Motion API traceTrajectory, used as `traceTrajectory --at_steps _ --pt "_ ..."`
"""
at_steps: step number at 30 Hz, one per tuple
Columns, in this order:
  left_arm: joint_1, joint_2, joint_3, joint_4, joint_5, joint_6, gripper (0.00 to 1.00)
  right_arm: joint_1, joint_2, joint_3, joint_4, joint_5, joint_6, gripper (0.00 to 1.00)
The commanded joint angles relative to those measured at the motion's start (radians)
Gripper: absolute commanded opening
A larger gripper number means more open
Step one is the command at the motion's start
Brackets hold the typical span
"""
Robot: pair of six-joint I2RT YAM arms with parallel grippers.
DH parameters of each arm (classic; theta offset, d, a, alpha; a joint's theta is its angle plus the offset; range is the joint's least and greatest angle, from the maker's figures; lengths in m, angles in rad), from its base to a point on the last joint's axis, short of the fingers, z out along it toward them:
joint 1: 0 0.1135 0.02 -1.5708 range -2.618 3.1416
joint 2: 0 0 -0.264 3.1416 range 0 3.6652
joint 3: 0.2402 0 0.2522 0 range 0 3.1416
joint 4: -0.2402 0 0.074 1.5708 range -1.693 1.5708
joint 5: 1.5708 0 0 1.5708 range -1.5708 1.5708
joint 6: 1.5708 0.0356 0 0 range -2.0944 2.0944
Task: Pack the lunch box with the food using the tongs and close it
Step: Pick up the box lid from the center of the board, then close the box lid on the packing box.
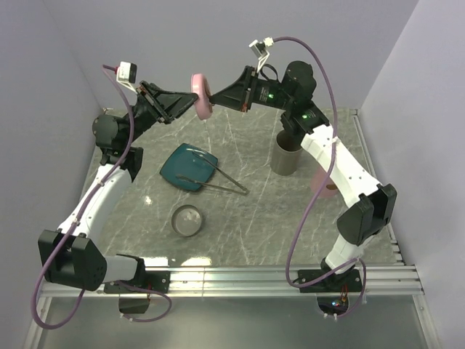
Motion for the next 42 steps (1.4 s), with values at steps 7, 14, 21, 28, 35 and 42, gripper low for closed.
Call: traceTrajectory --at_steps 7,14,21,28,35,42 --pt "0.036 -0.056 -0.008 -0.236 0.059 0.226 0.74 -0.171 -0.157 -0.099 -0.034 -0.109 -0.099 0.00" --pt "0.047 -0.061 0.123 -0.683 0.143 0.699 0.97 -0.390 -0.272 -0.110 -0.458 -0.094 -0.490 0.00" --pt "0.047 0.005 0.386 -1.312 0.021 1.243 1.00 -0.621 -0.264 0.125 -1.109 0.045 -0.905 0.00" --pt "0.047 -0.021 0.368 -1.462 -0.163 1.403 0.99 -0.777 -0.220 0.267 -1.472 0.331 -1.205 0.00" --pt "0.047 -0.085 0.284 -1.437 -0.160 1.386 0.99 -0.837 -0.158 0.232 -1.587 0.561 -1.320 0.00" --pt "0.049 -0.121 0.236 -1.437 -0.174 1.403 0.99 -0.803 -0.076 0.132 -1.586 0.636 -1.336 0.00"
